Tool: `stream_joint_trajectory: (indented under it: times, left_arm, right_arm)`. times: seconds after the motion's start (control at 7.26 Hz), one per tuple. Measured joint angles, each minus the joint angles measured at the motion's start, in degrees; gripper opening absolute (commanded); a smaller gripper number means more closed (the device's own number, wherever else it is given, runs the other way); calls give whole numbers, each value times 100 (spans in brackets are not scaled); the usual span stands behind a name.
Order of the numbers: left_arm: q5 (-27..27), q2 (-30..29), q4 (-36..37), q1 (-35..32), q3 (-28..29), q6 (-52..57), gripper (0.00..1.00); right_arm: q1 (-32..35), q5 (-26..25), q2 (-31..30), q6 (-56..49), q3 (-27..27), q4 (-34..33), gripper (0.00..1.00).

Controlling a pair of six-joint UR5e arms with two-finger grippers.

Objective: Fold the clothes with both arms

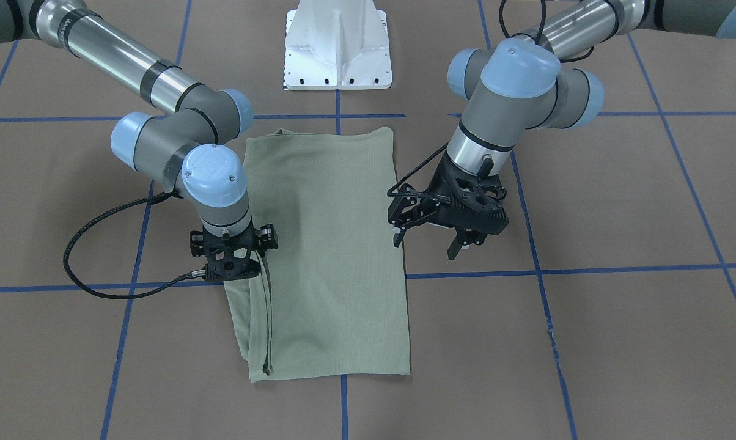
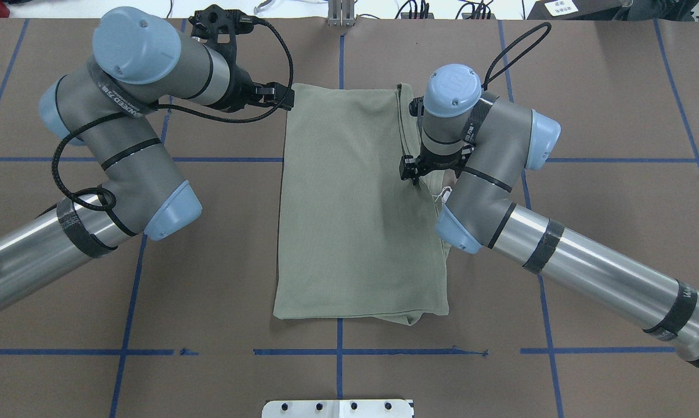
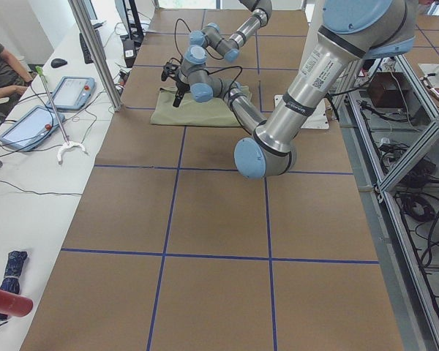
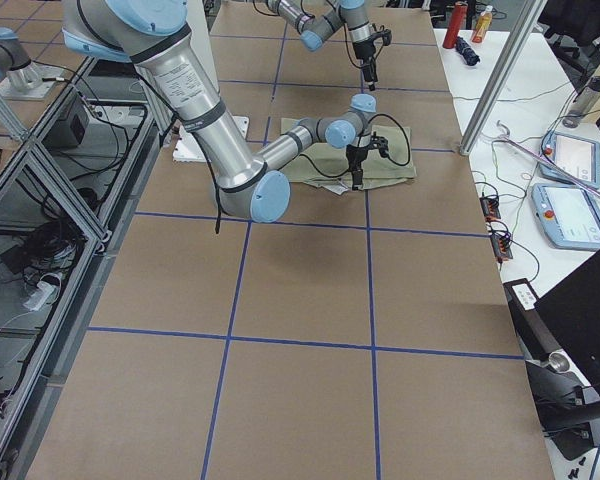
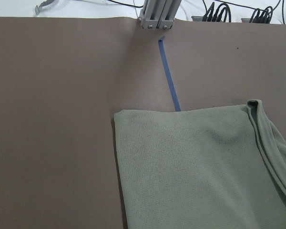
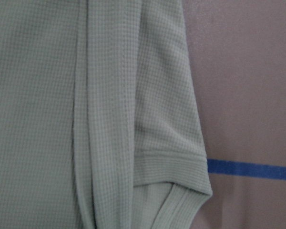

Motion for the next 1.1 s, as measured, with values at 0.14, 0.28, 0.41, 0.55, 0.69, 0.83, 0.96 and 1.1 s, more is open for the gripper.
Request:
stream_joint_trajectory:
  times: [0.14, 0.28, 0.41, 0.55, 0.69, 0.83, 0.96, 1.1]
  left_arm:
    - [-1, 0, -2, 2, 0, 0, 100]
    - [-1, 0, -4, 3, 0, 0, 100]
    - [-1, 0, -4, 3, 0, -2, 100]
    - [-1, 0, -7, 3, 0, -6, 100]
    - [-1, 0, -8, 4, 0, -6, 100]
    - [-1, 2, -9, 3, 0, -3, 100]
    - [-1, 3, -9, 3, 0, -1, 100]
    - [-3, 7, -9, 3, 1, -8, 100]
  right_arm:
    - [83, 80, -38, -34, 1, 3, 100]
    - [152, 138, -97, -108, 5, 14, 100]
    - [207, 159, -180, -206, 8, 30, 100]
    - [260, 163, -256, -308, 8, 40, 100]
    - [320, 166, -282, -378, 16, 41, 100]
    - [375, 168, -253, -405, 29, 29, 100]
    - [417, 170, -184, -406, 44, 16, 100]
    - [446, 192, -120, -385, 97, 13, 100]
